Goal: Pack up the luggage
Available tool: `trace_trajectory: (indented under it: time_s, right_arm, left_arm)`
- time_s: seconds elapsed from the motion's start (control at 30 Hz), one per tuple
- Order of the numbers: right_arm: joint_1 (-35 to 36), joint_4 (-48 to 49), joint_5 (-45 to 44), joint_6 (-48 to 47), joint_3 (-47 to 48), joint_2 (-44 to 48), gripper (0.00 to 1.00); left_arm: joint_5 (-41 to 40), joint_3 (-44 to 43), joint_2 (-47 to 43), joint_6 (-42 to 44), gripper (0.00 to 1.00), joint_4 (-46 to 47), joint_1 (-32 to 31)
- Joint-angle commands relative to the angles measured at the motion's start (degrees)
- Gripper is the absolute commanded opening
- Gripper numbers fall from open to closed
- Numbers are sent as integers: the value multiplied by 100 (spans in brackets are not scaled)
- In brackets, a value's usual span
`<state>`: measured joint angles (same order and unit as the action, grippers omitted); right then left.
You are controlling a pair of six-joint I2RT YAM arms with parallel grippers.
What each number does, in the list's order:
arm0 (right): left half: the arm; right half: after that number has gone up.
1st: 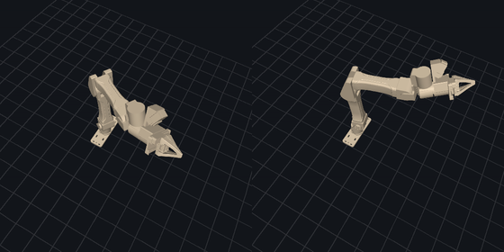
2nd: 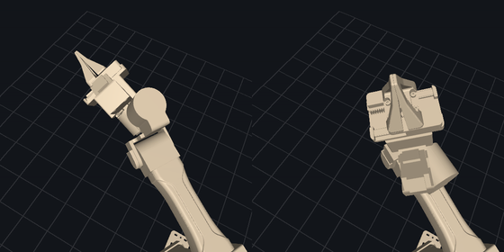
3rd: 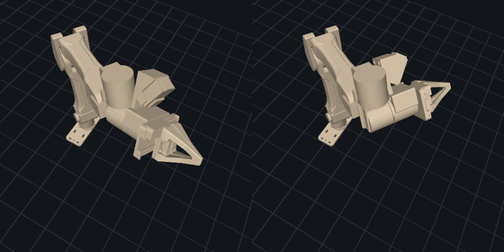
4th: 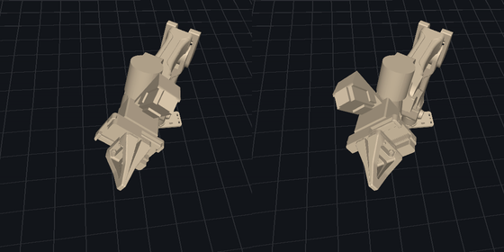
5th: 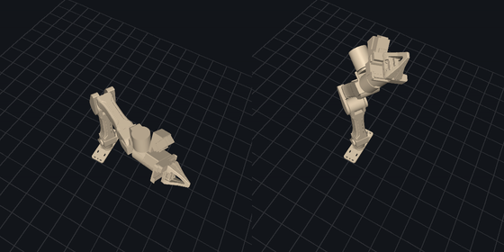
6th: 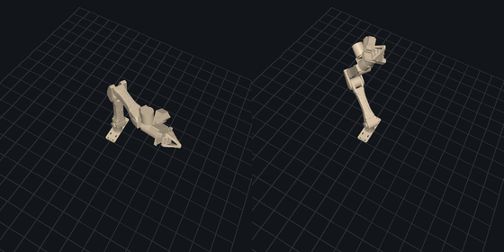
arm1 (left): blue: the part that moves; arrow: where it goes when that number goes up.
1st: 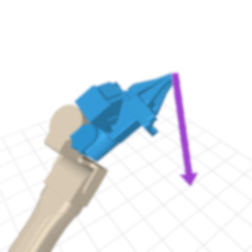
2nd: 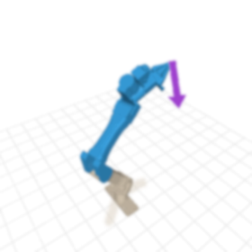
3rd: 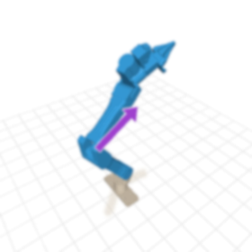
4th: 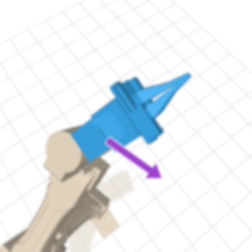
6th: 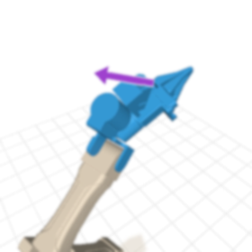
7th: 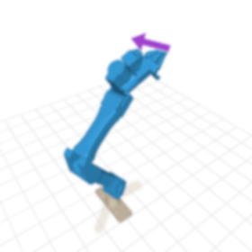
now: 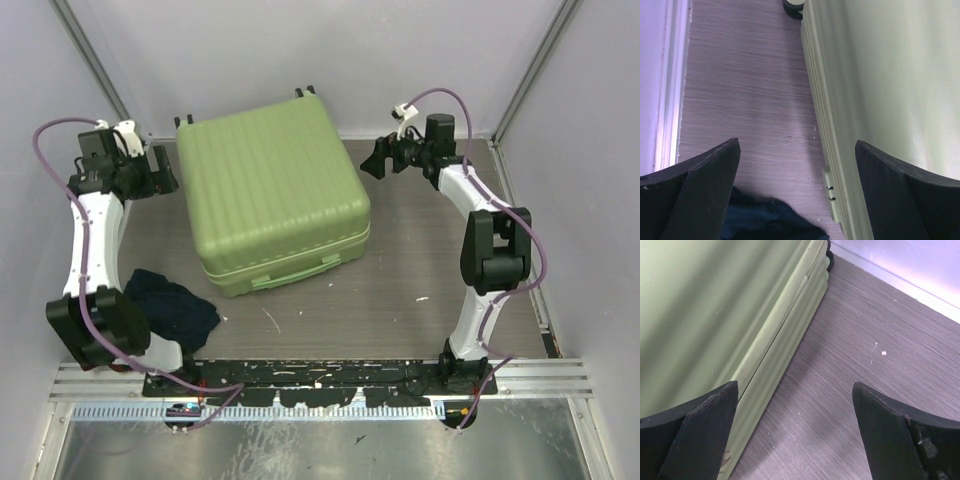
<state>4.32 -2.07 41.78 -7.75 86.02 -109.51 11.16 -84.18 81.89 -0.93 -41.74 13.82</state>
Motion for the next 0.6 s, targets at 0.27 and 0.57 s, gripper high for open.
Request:
trace_trajectory:
  time_s: [0.27, 0.57]
  right_arm:
    - [664, -585, 539, -1096, -78, 271, 100]
    - [629, -766, 109, -1475, -1582, 1817, 100]
  left_arm:
    - [1799, -793, 1893, 330, 100, 182, -302]
    - [2337, -855, 2441, 278, 99, 339, -2374]
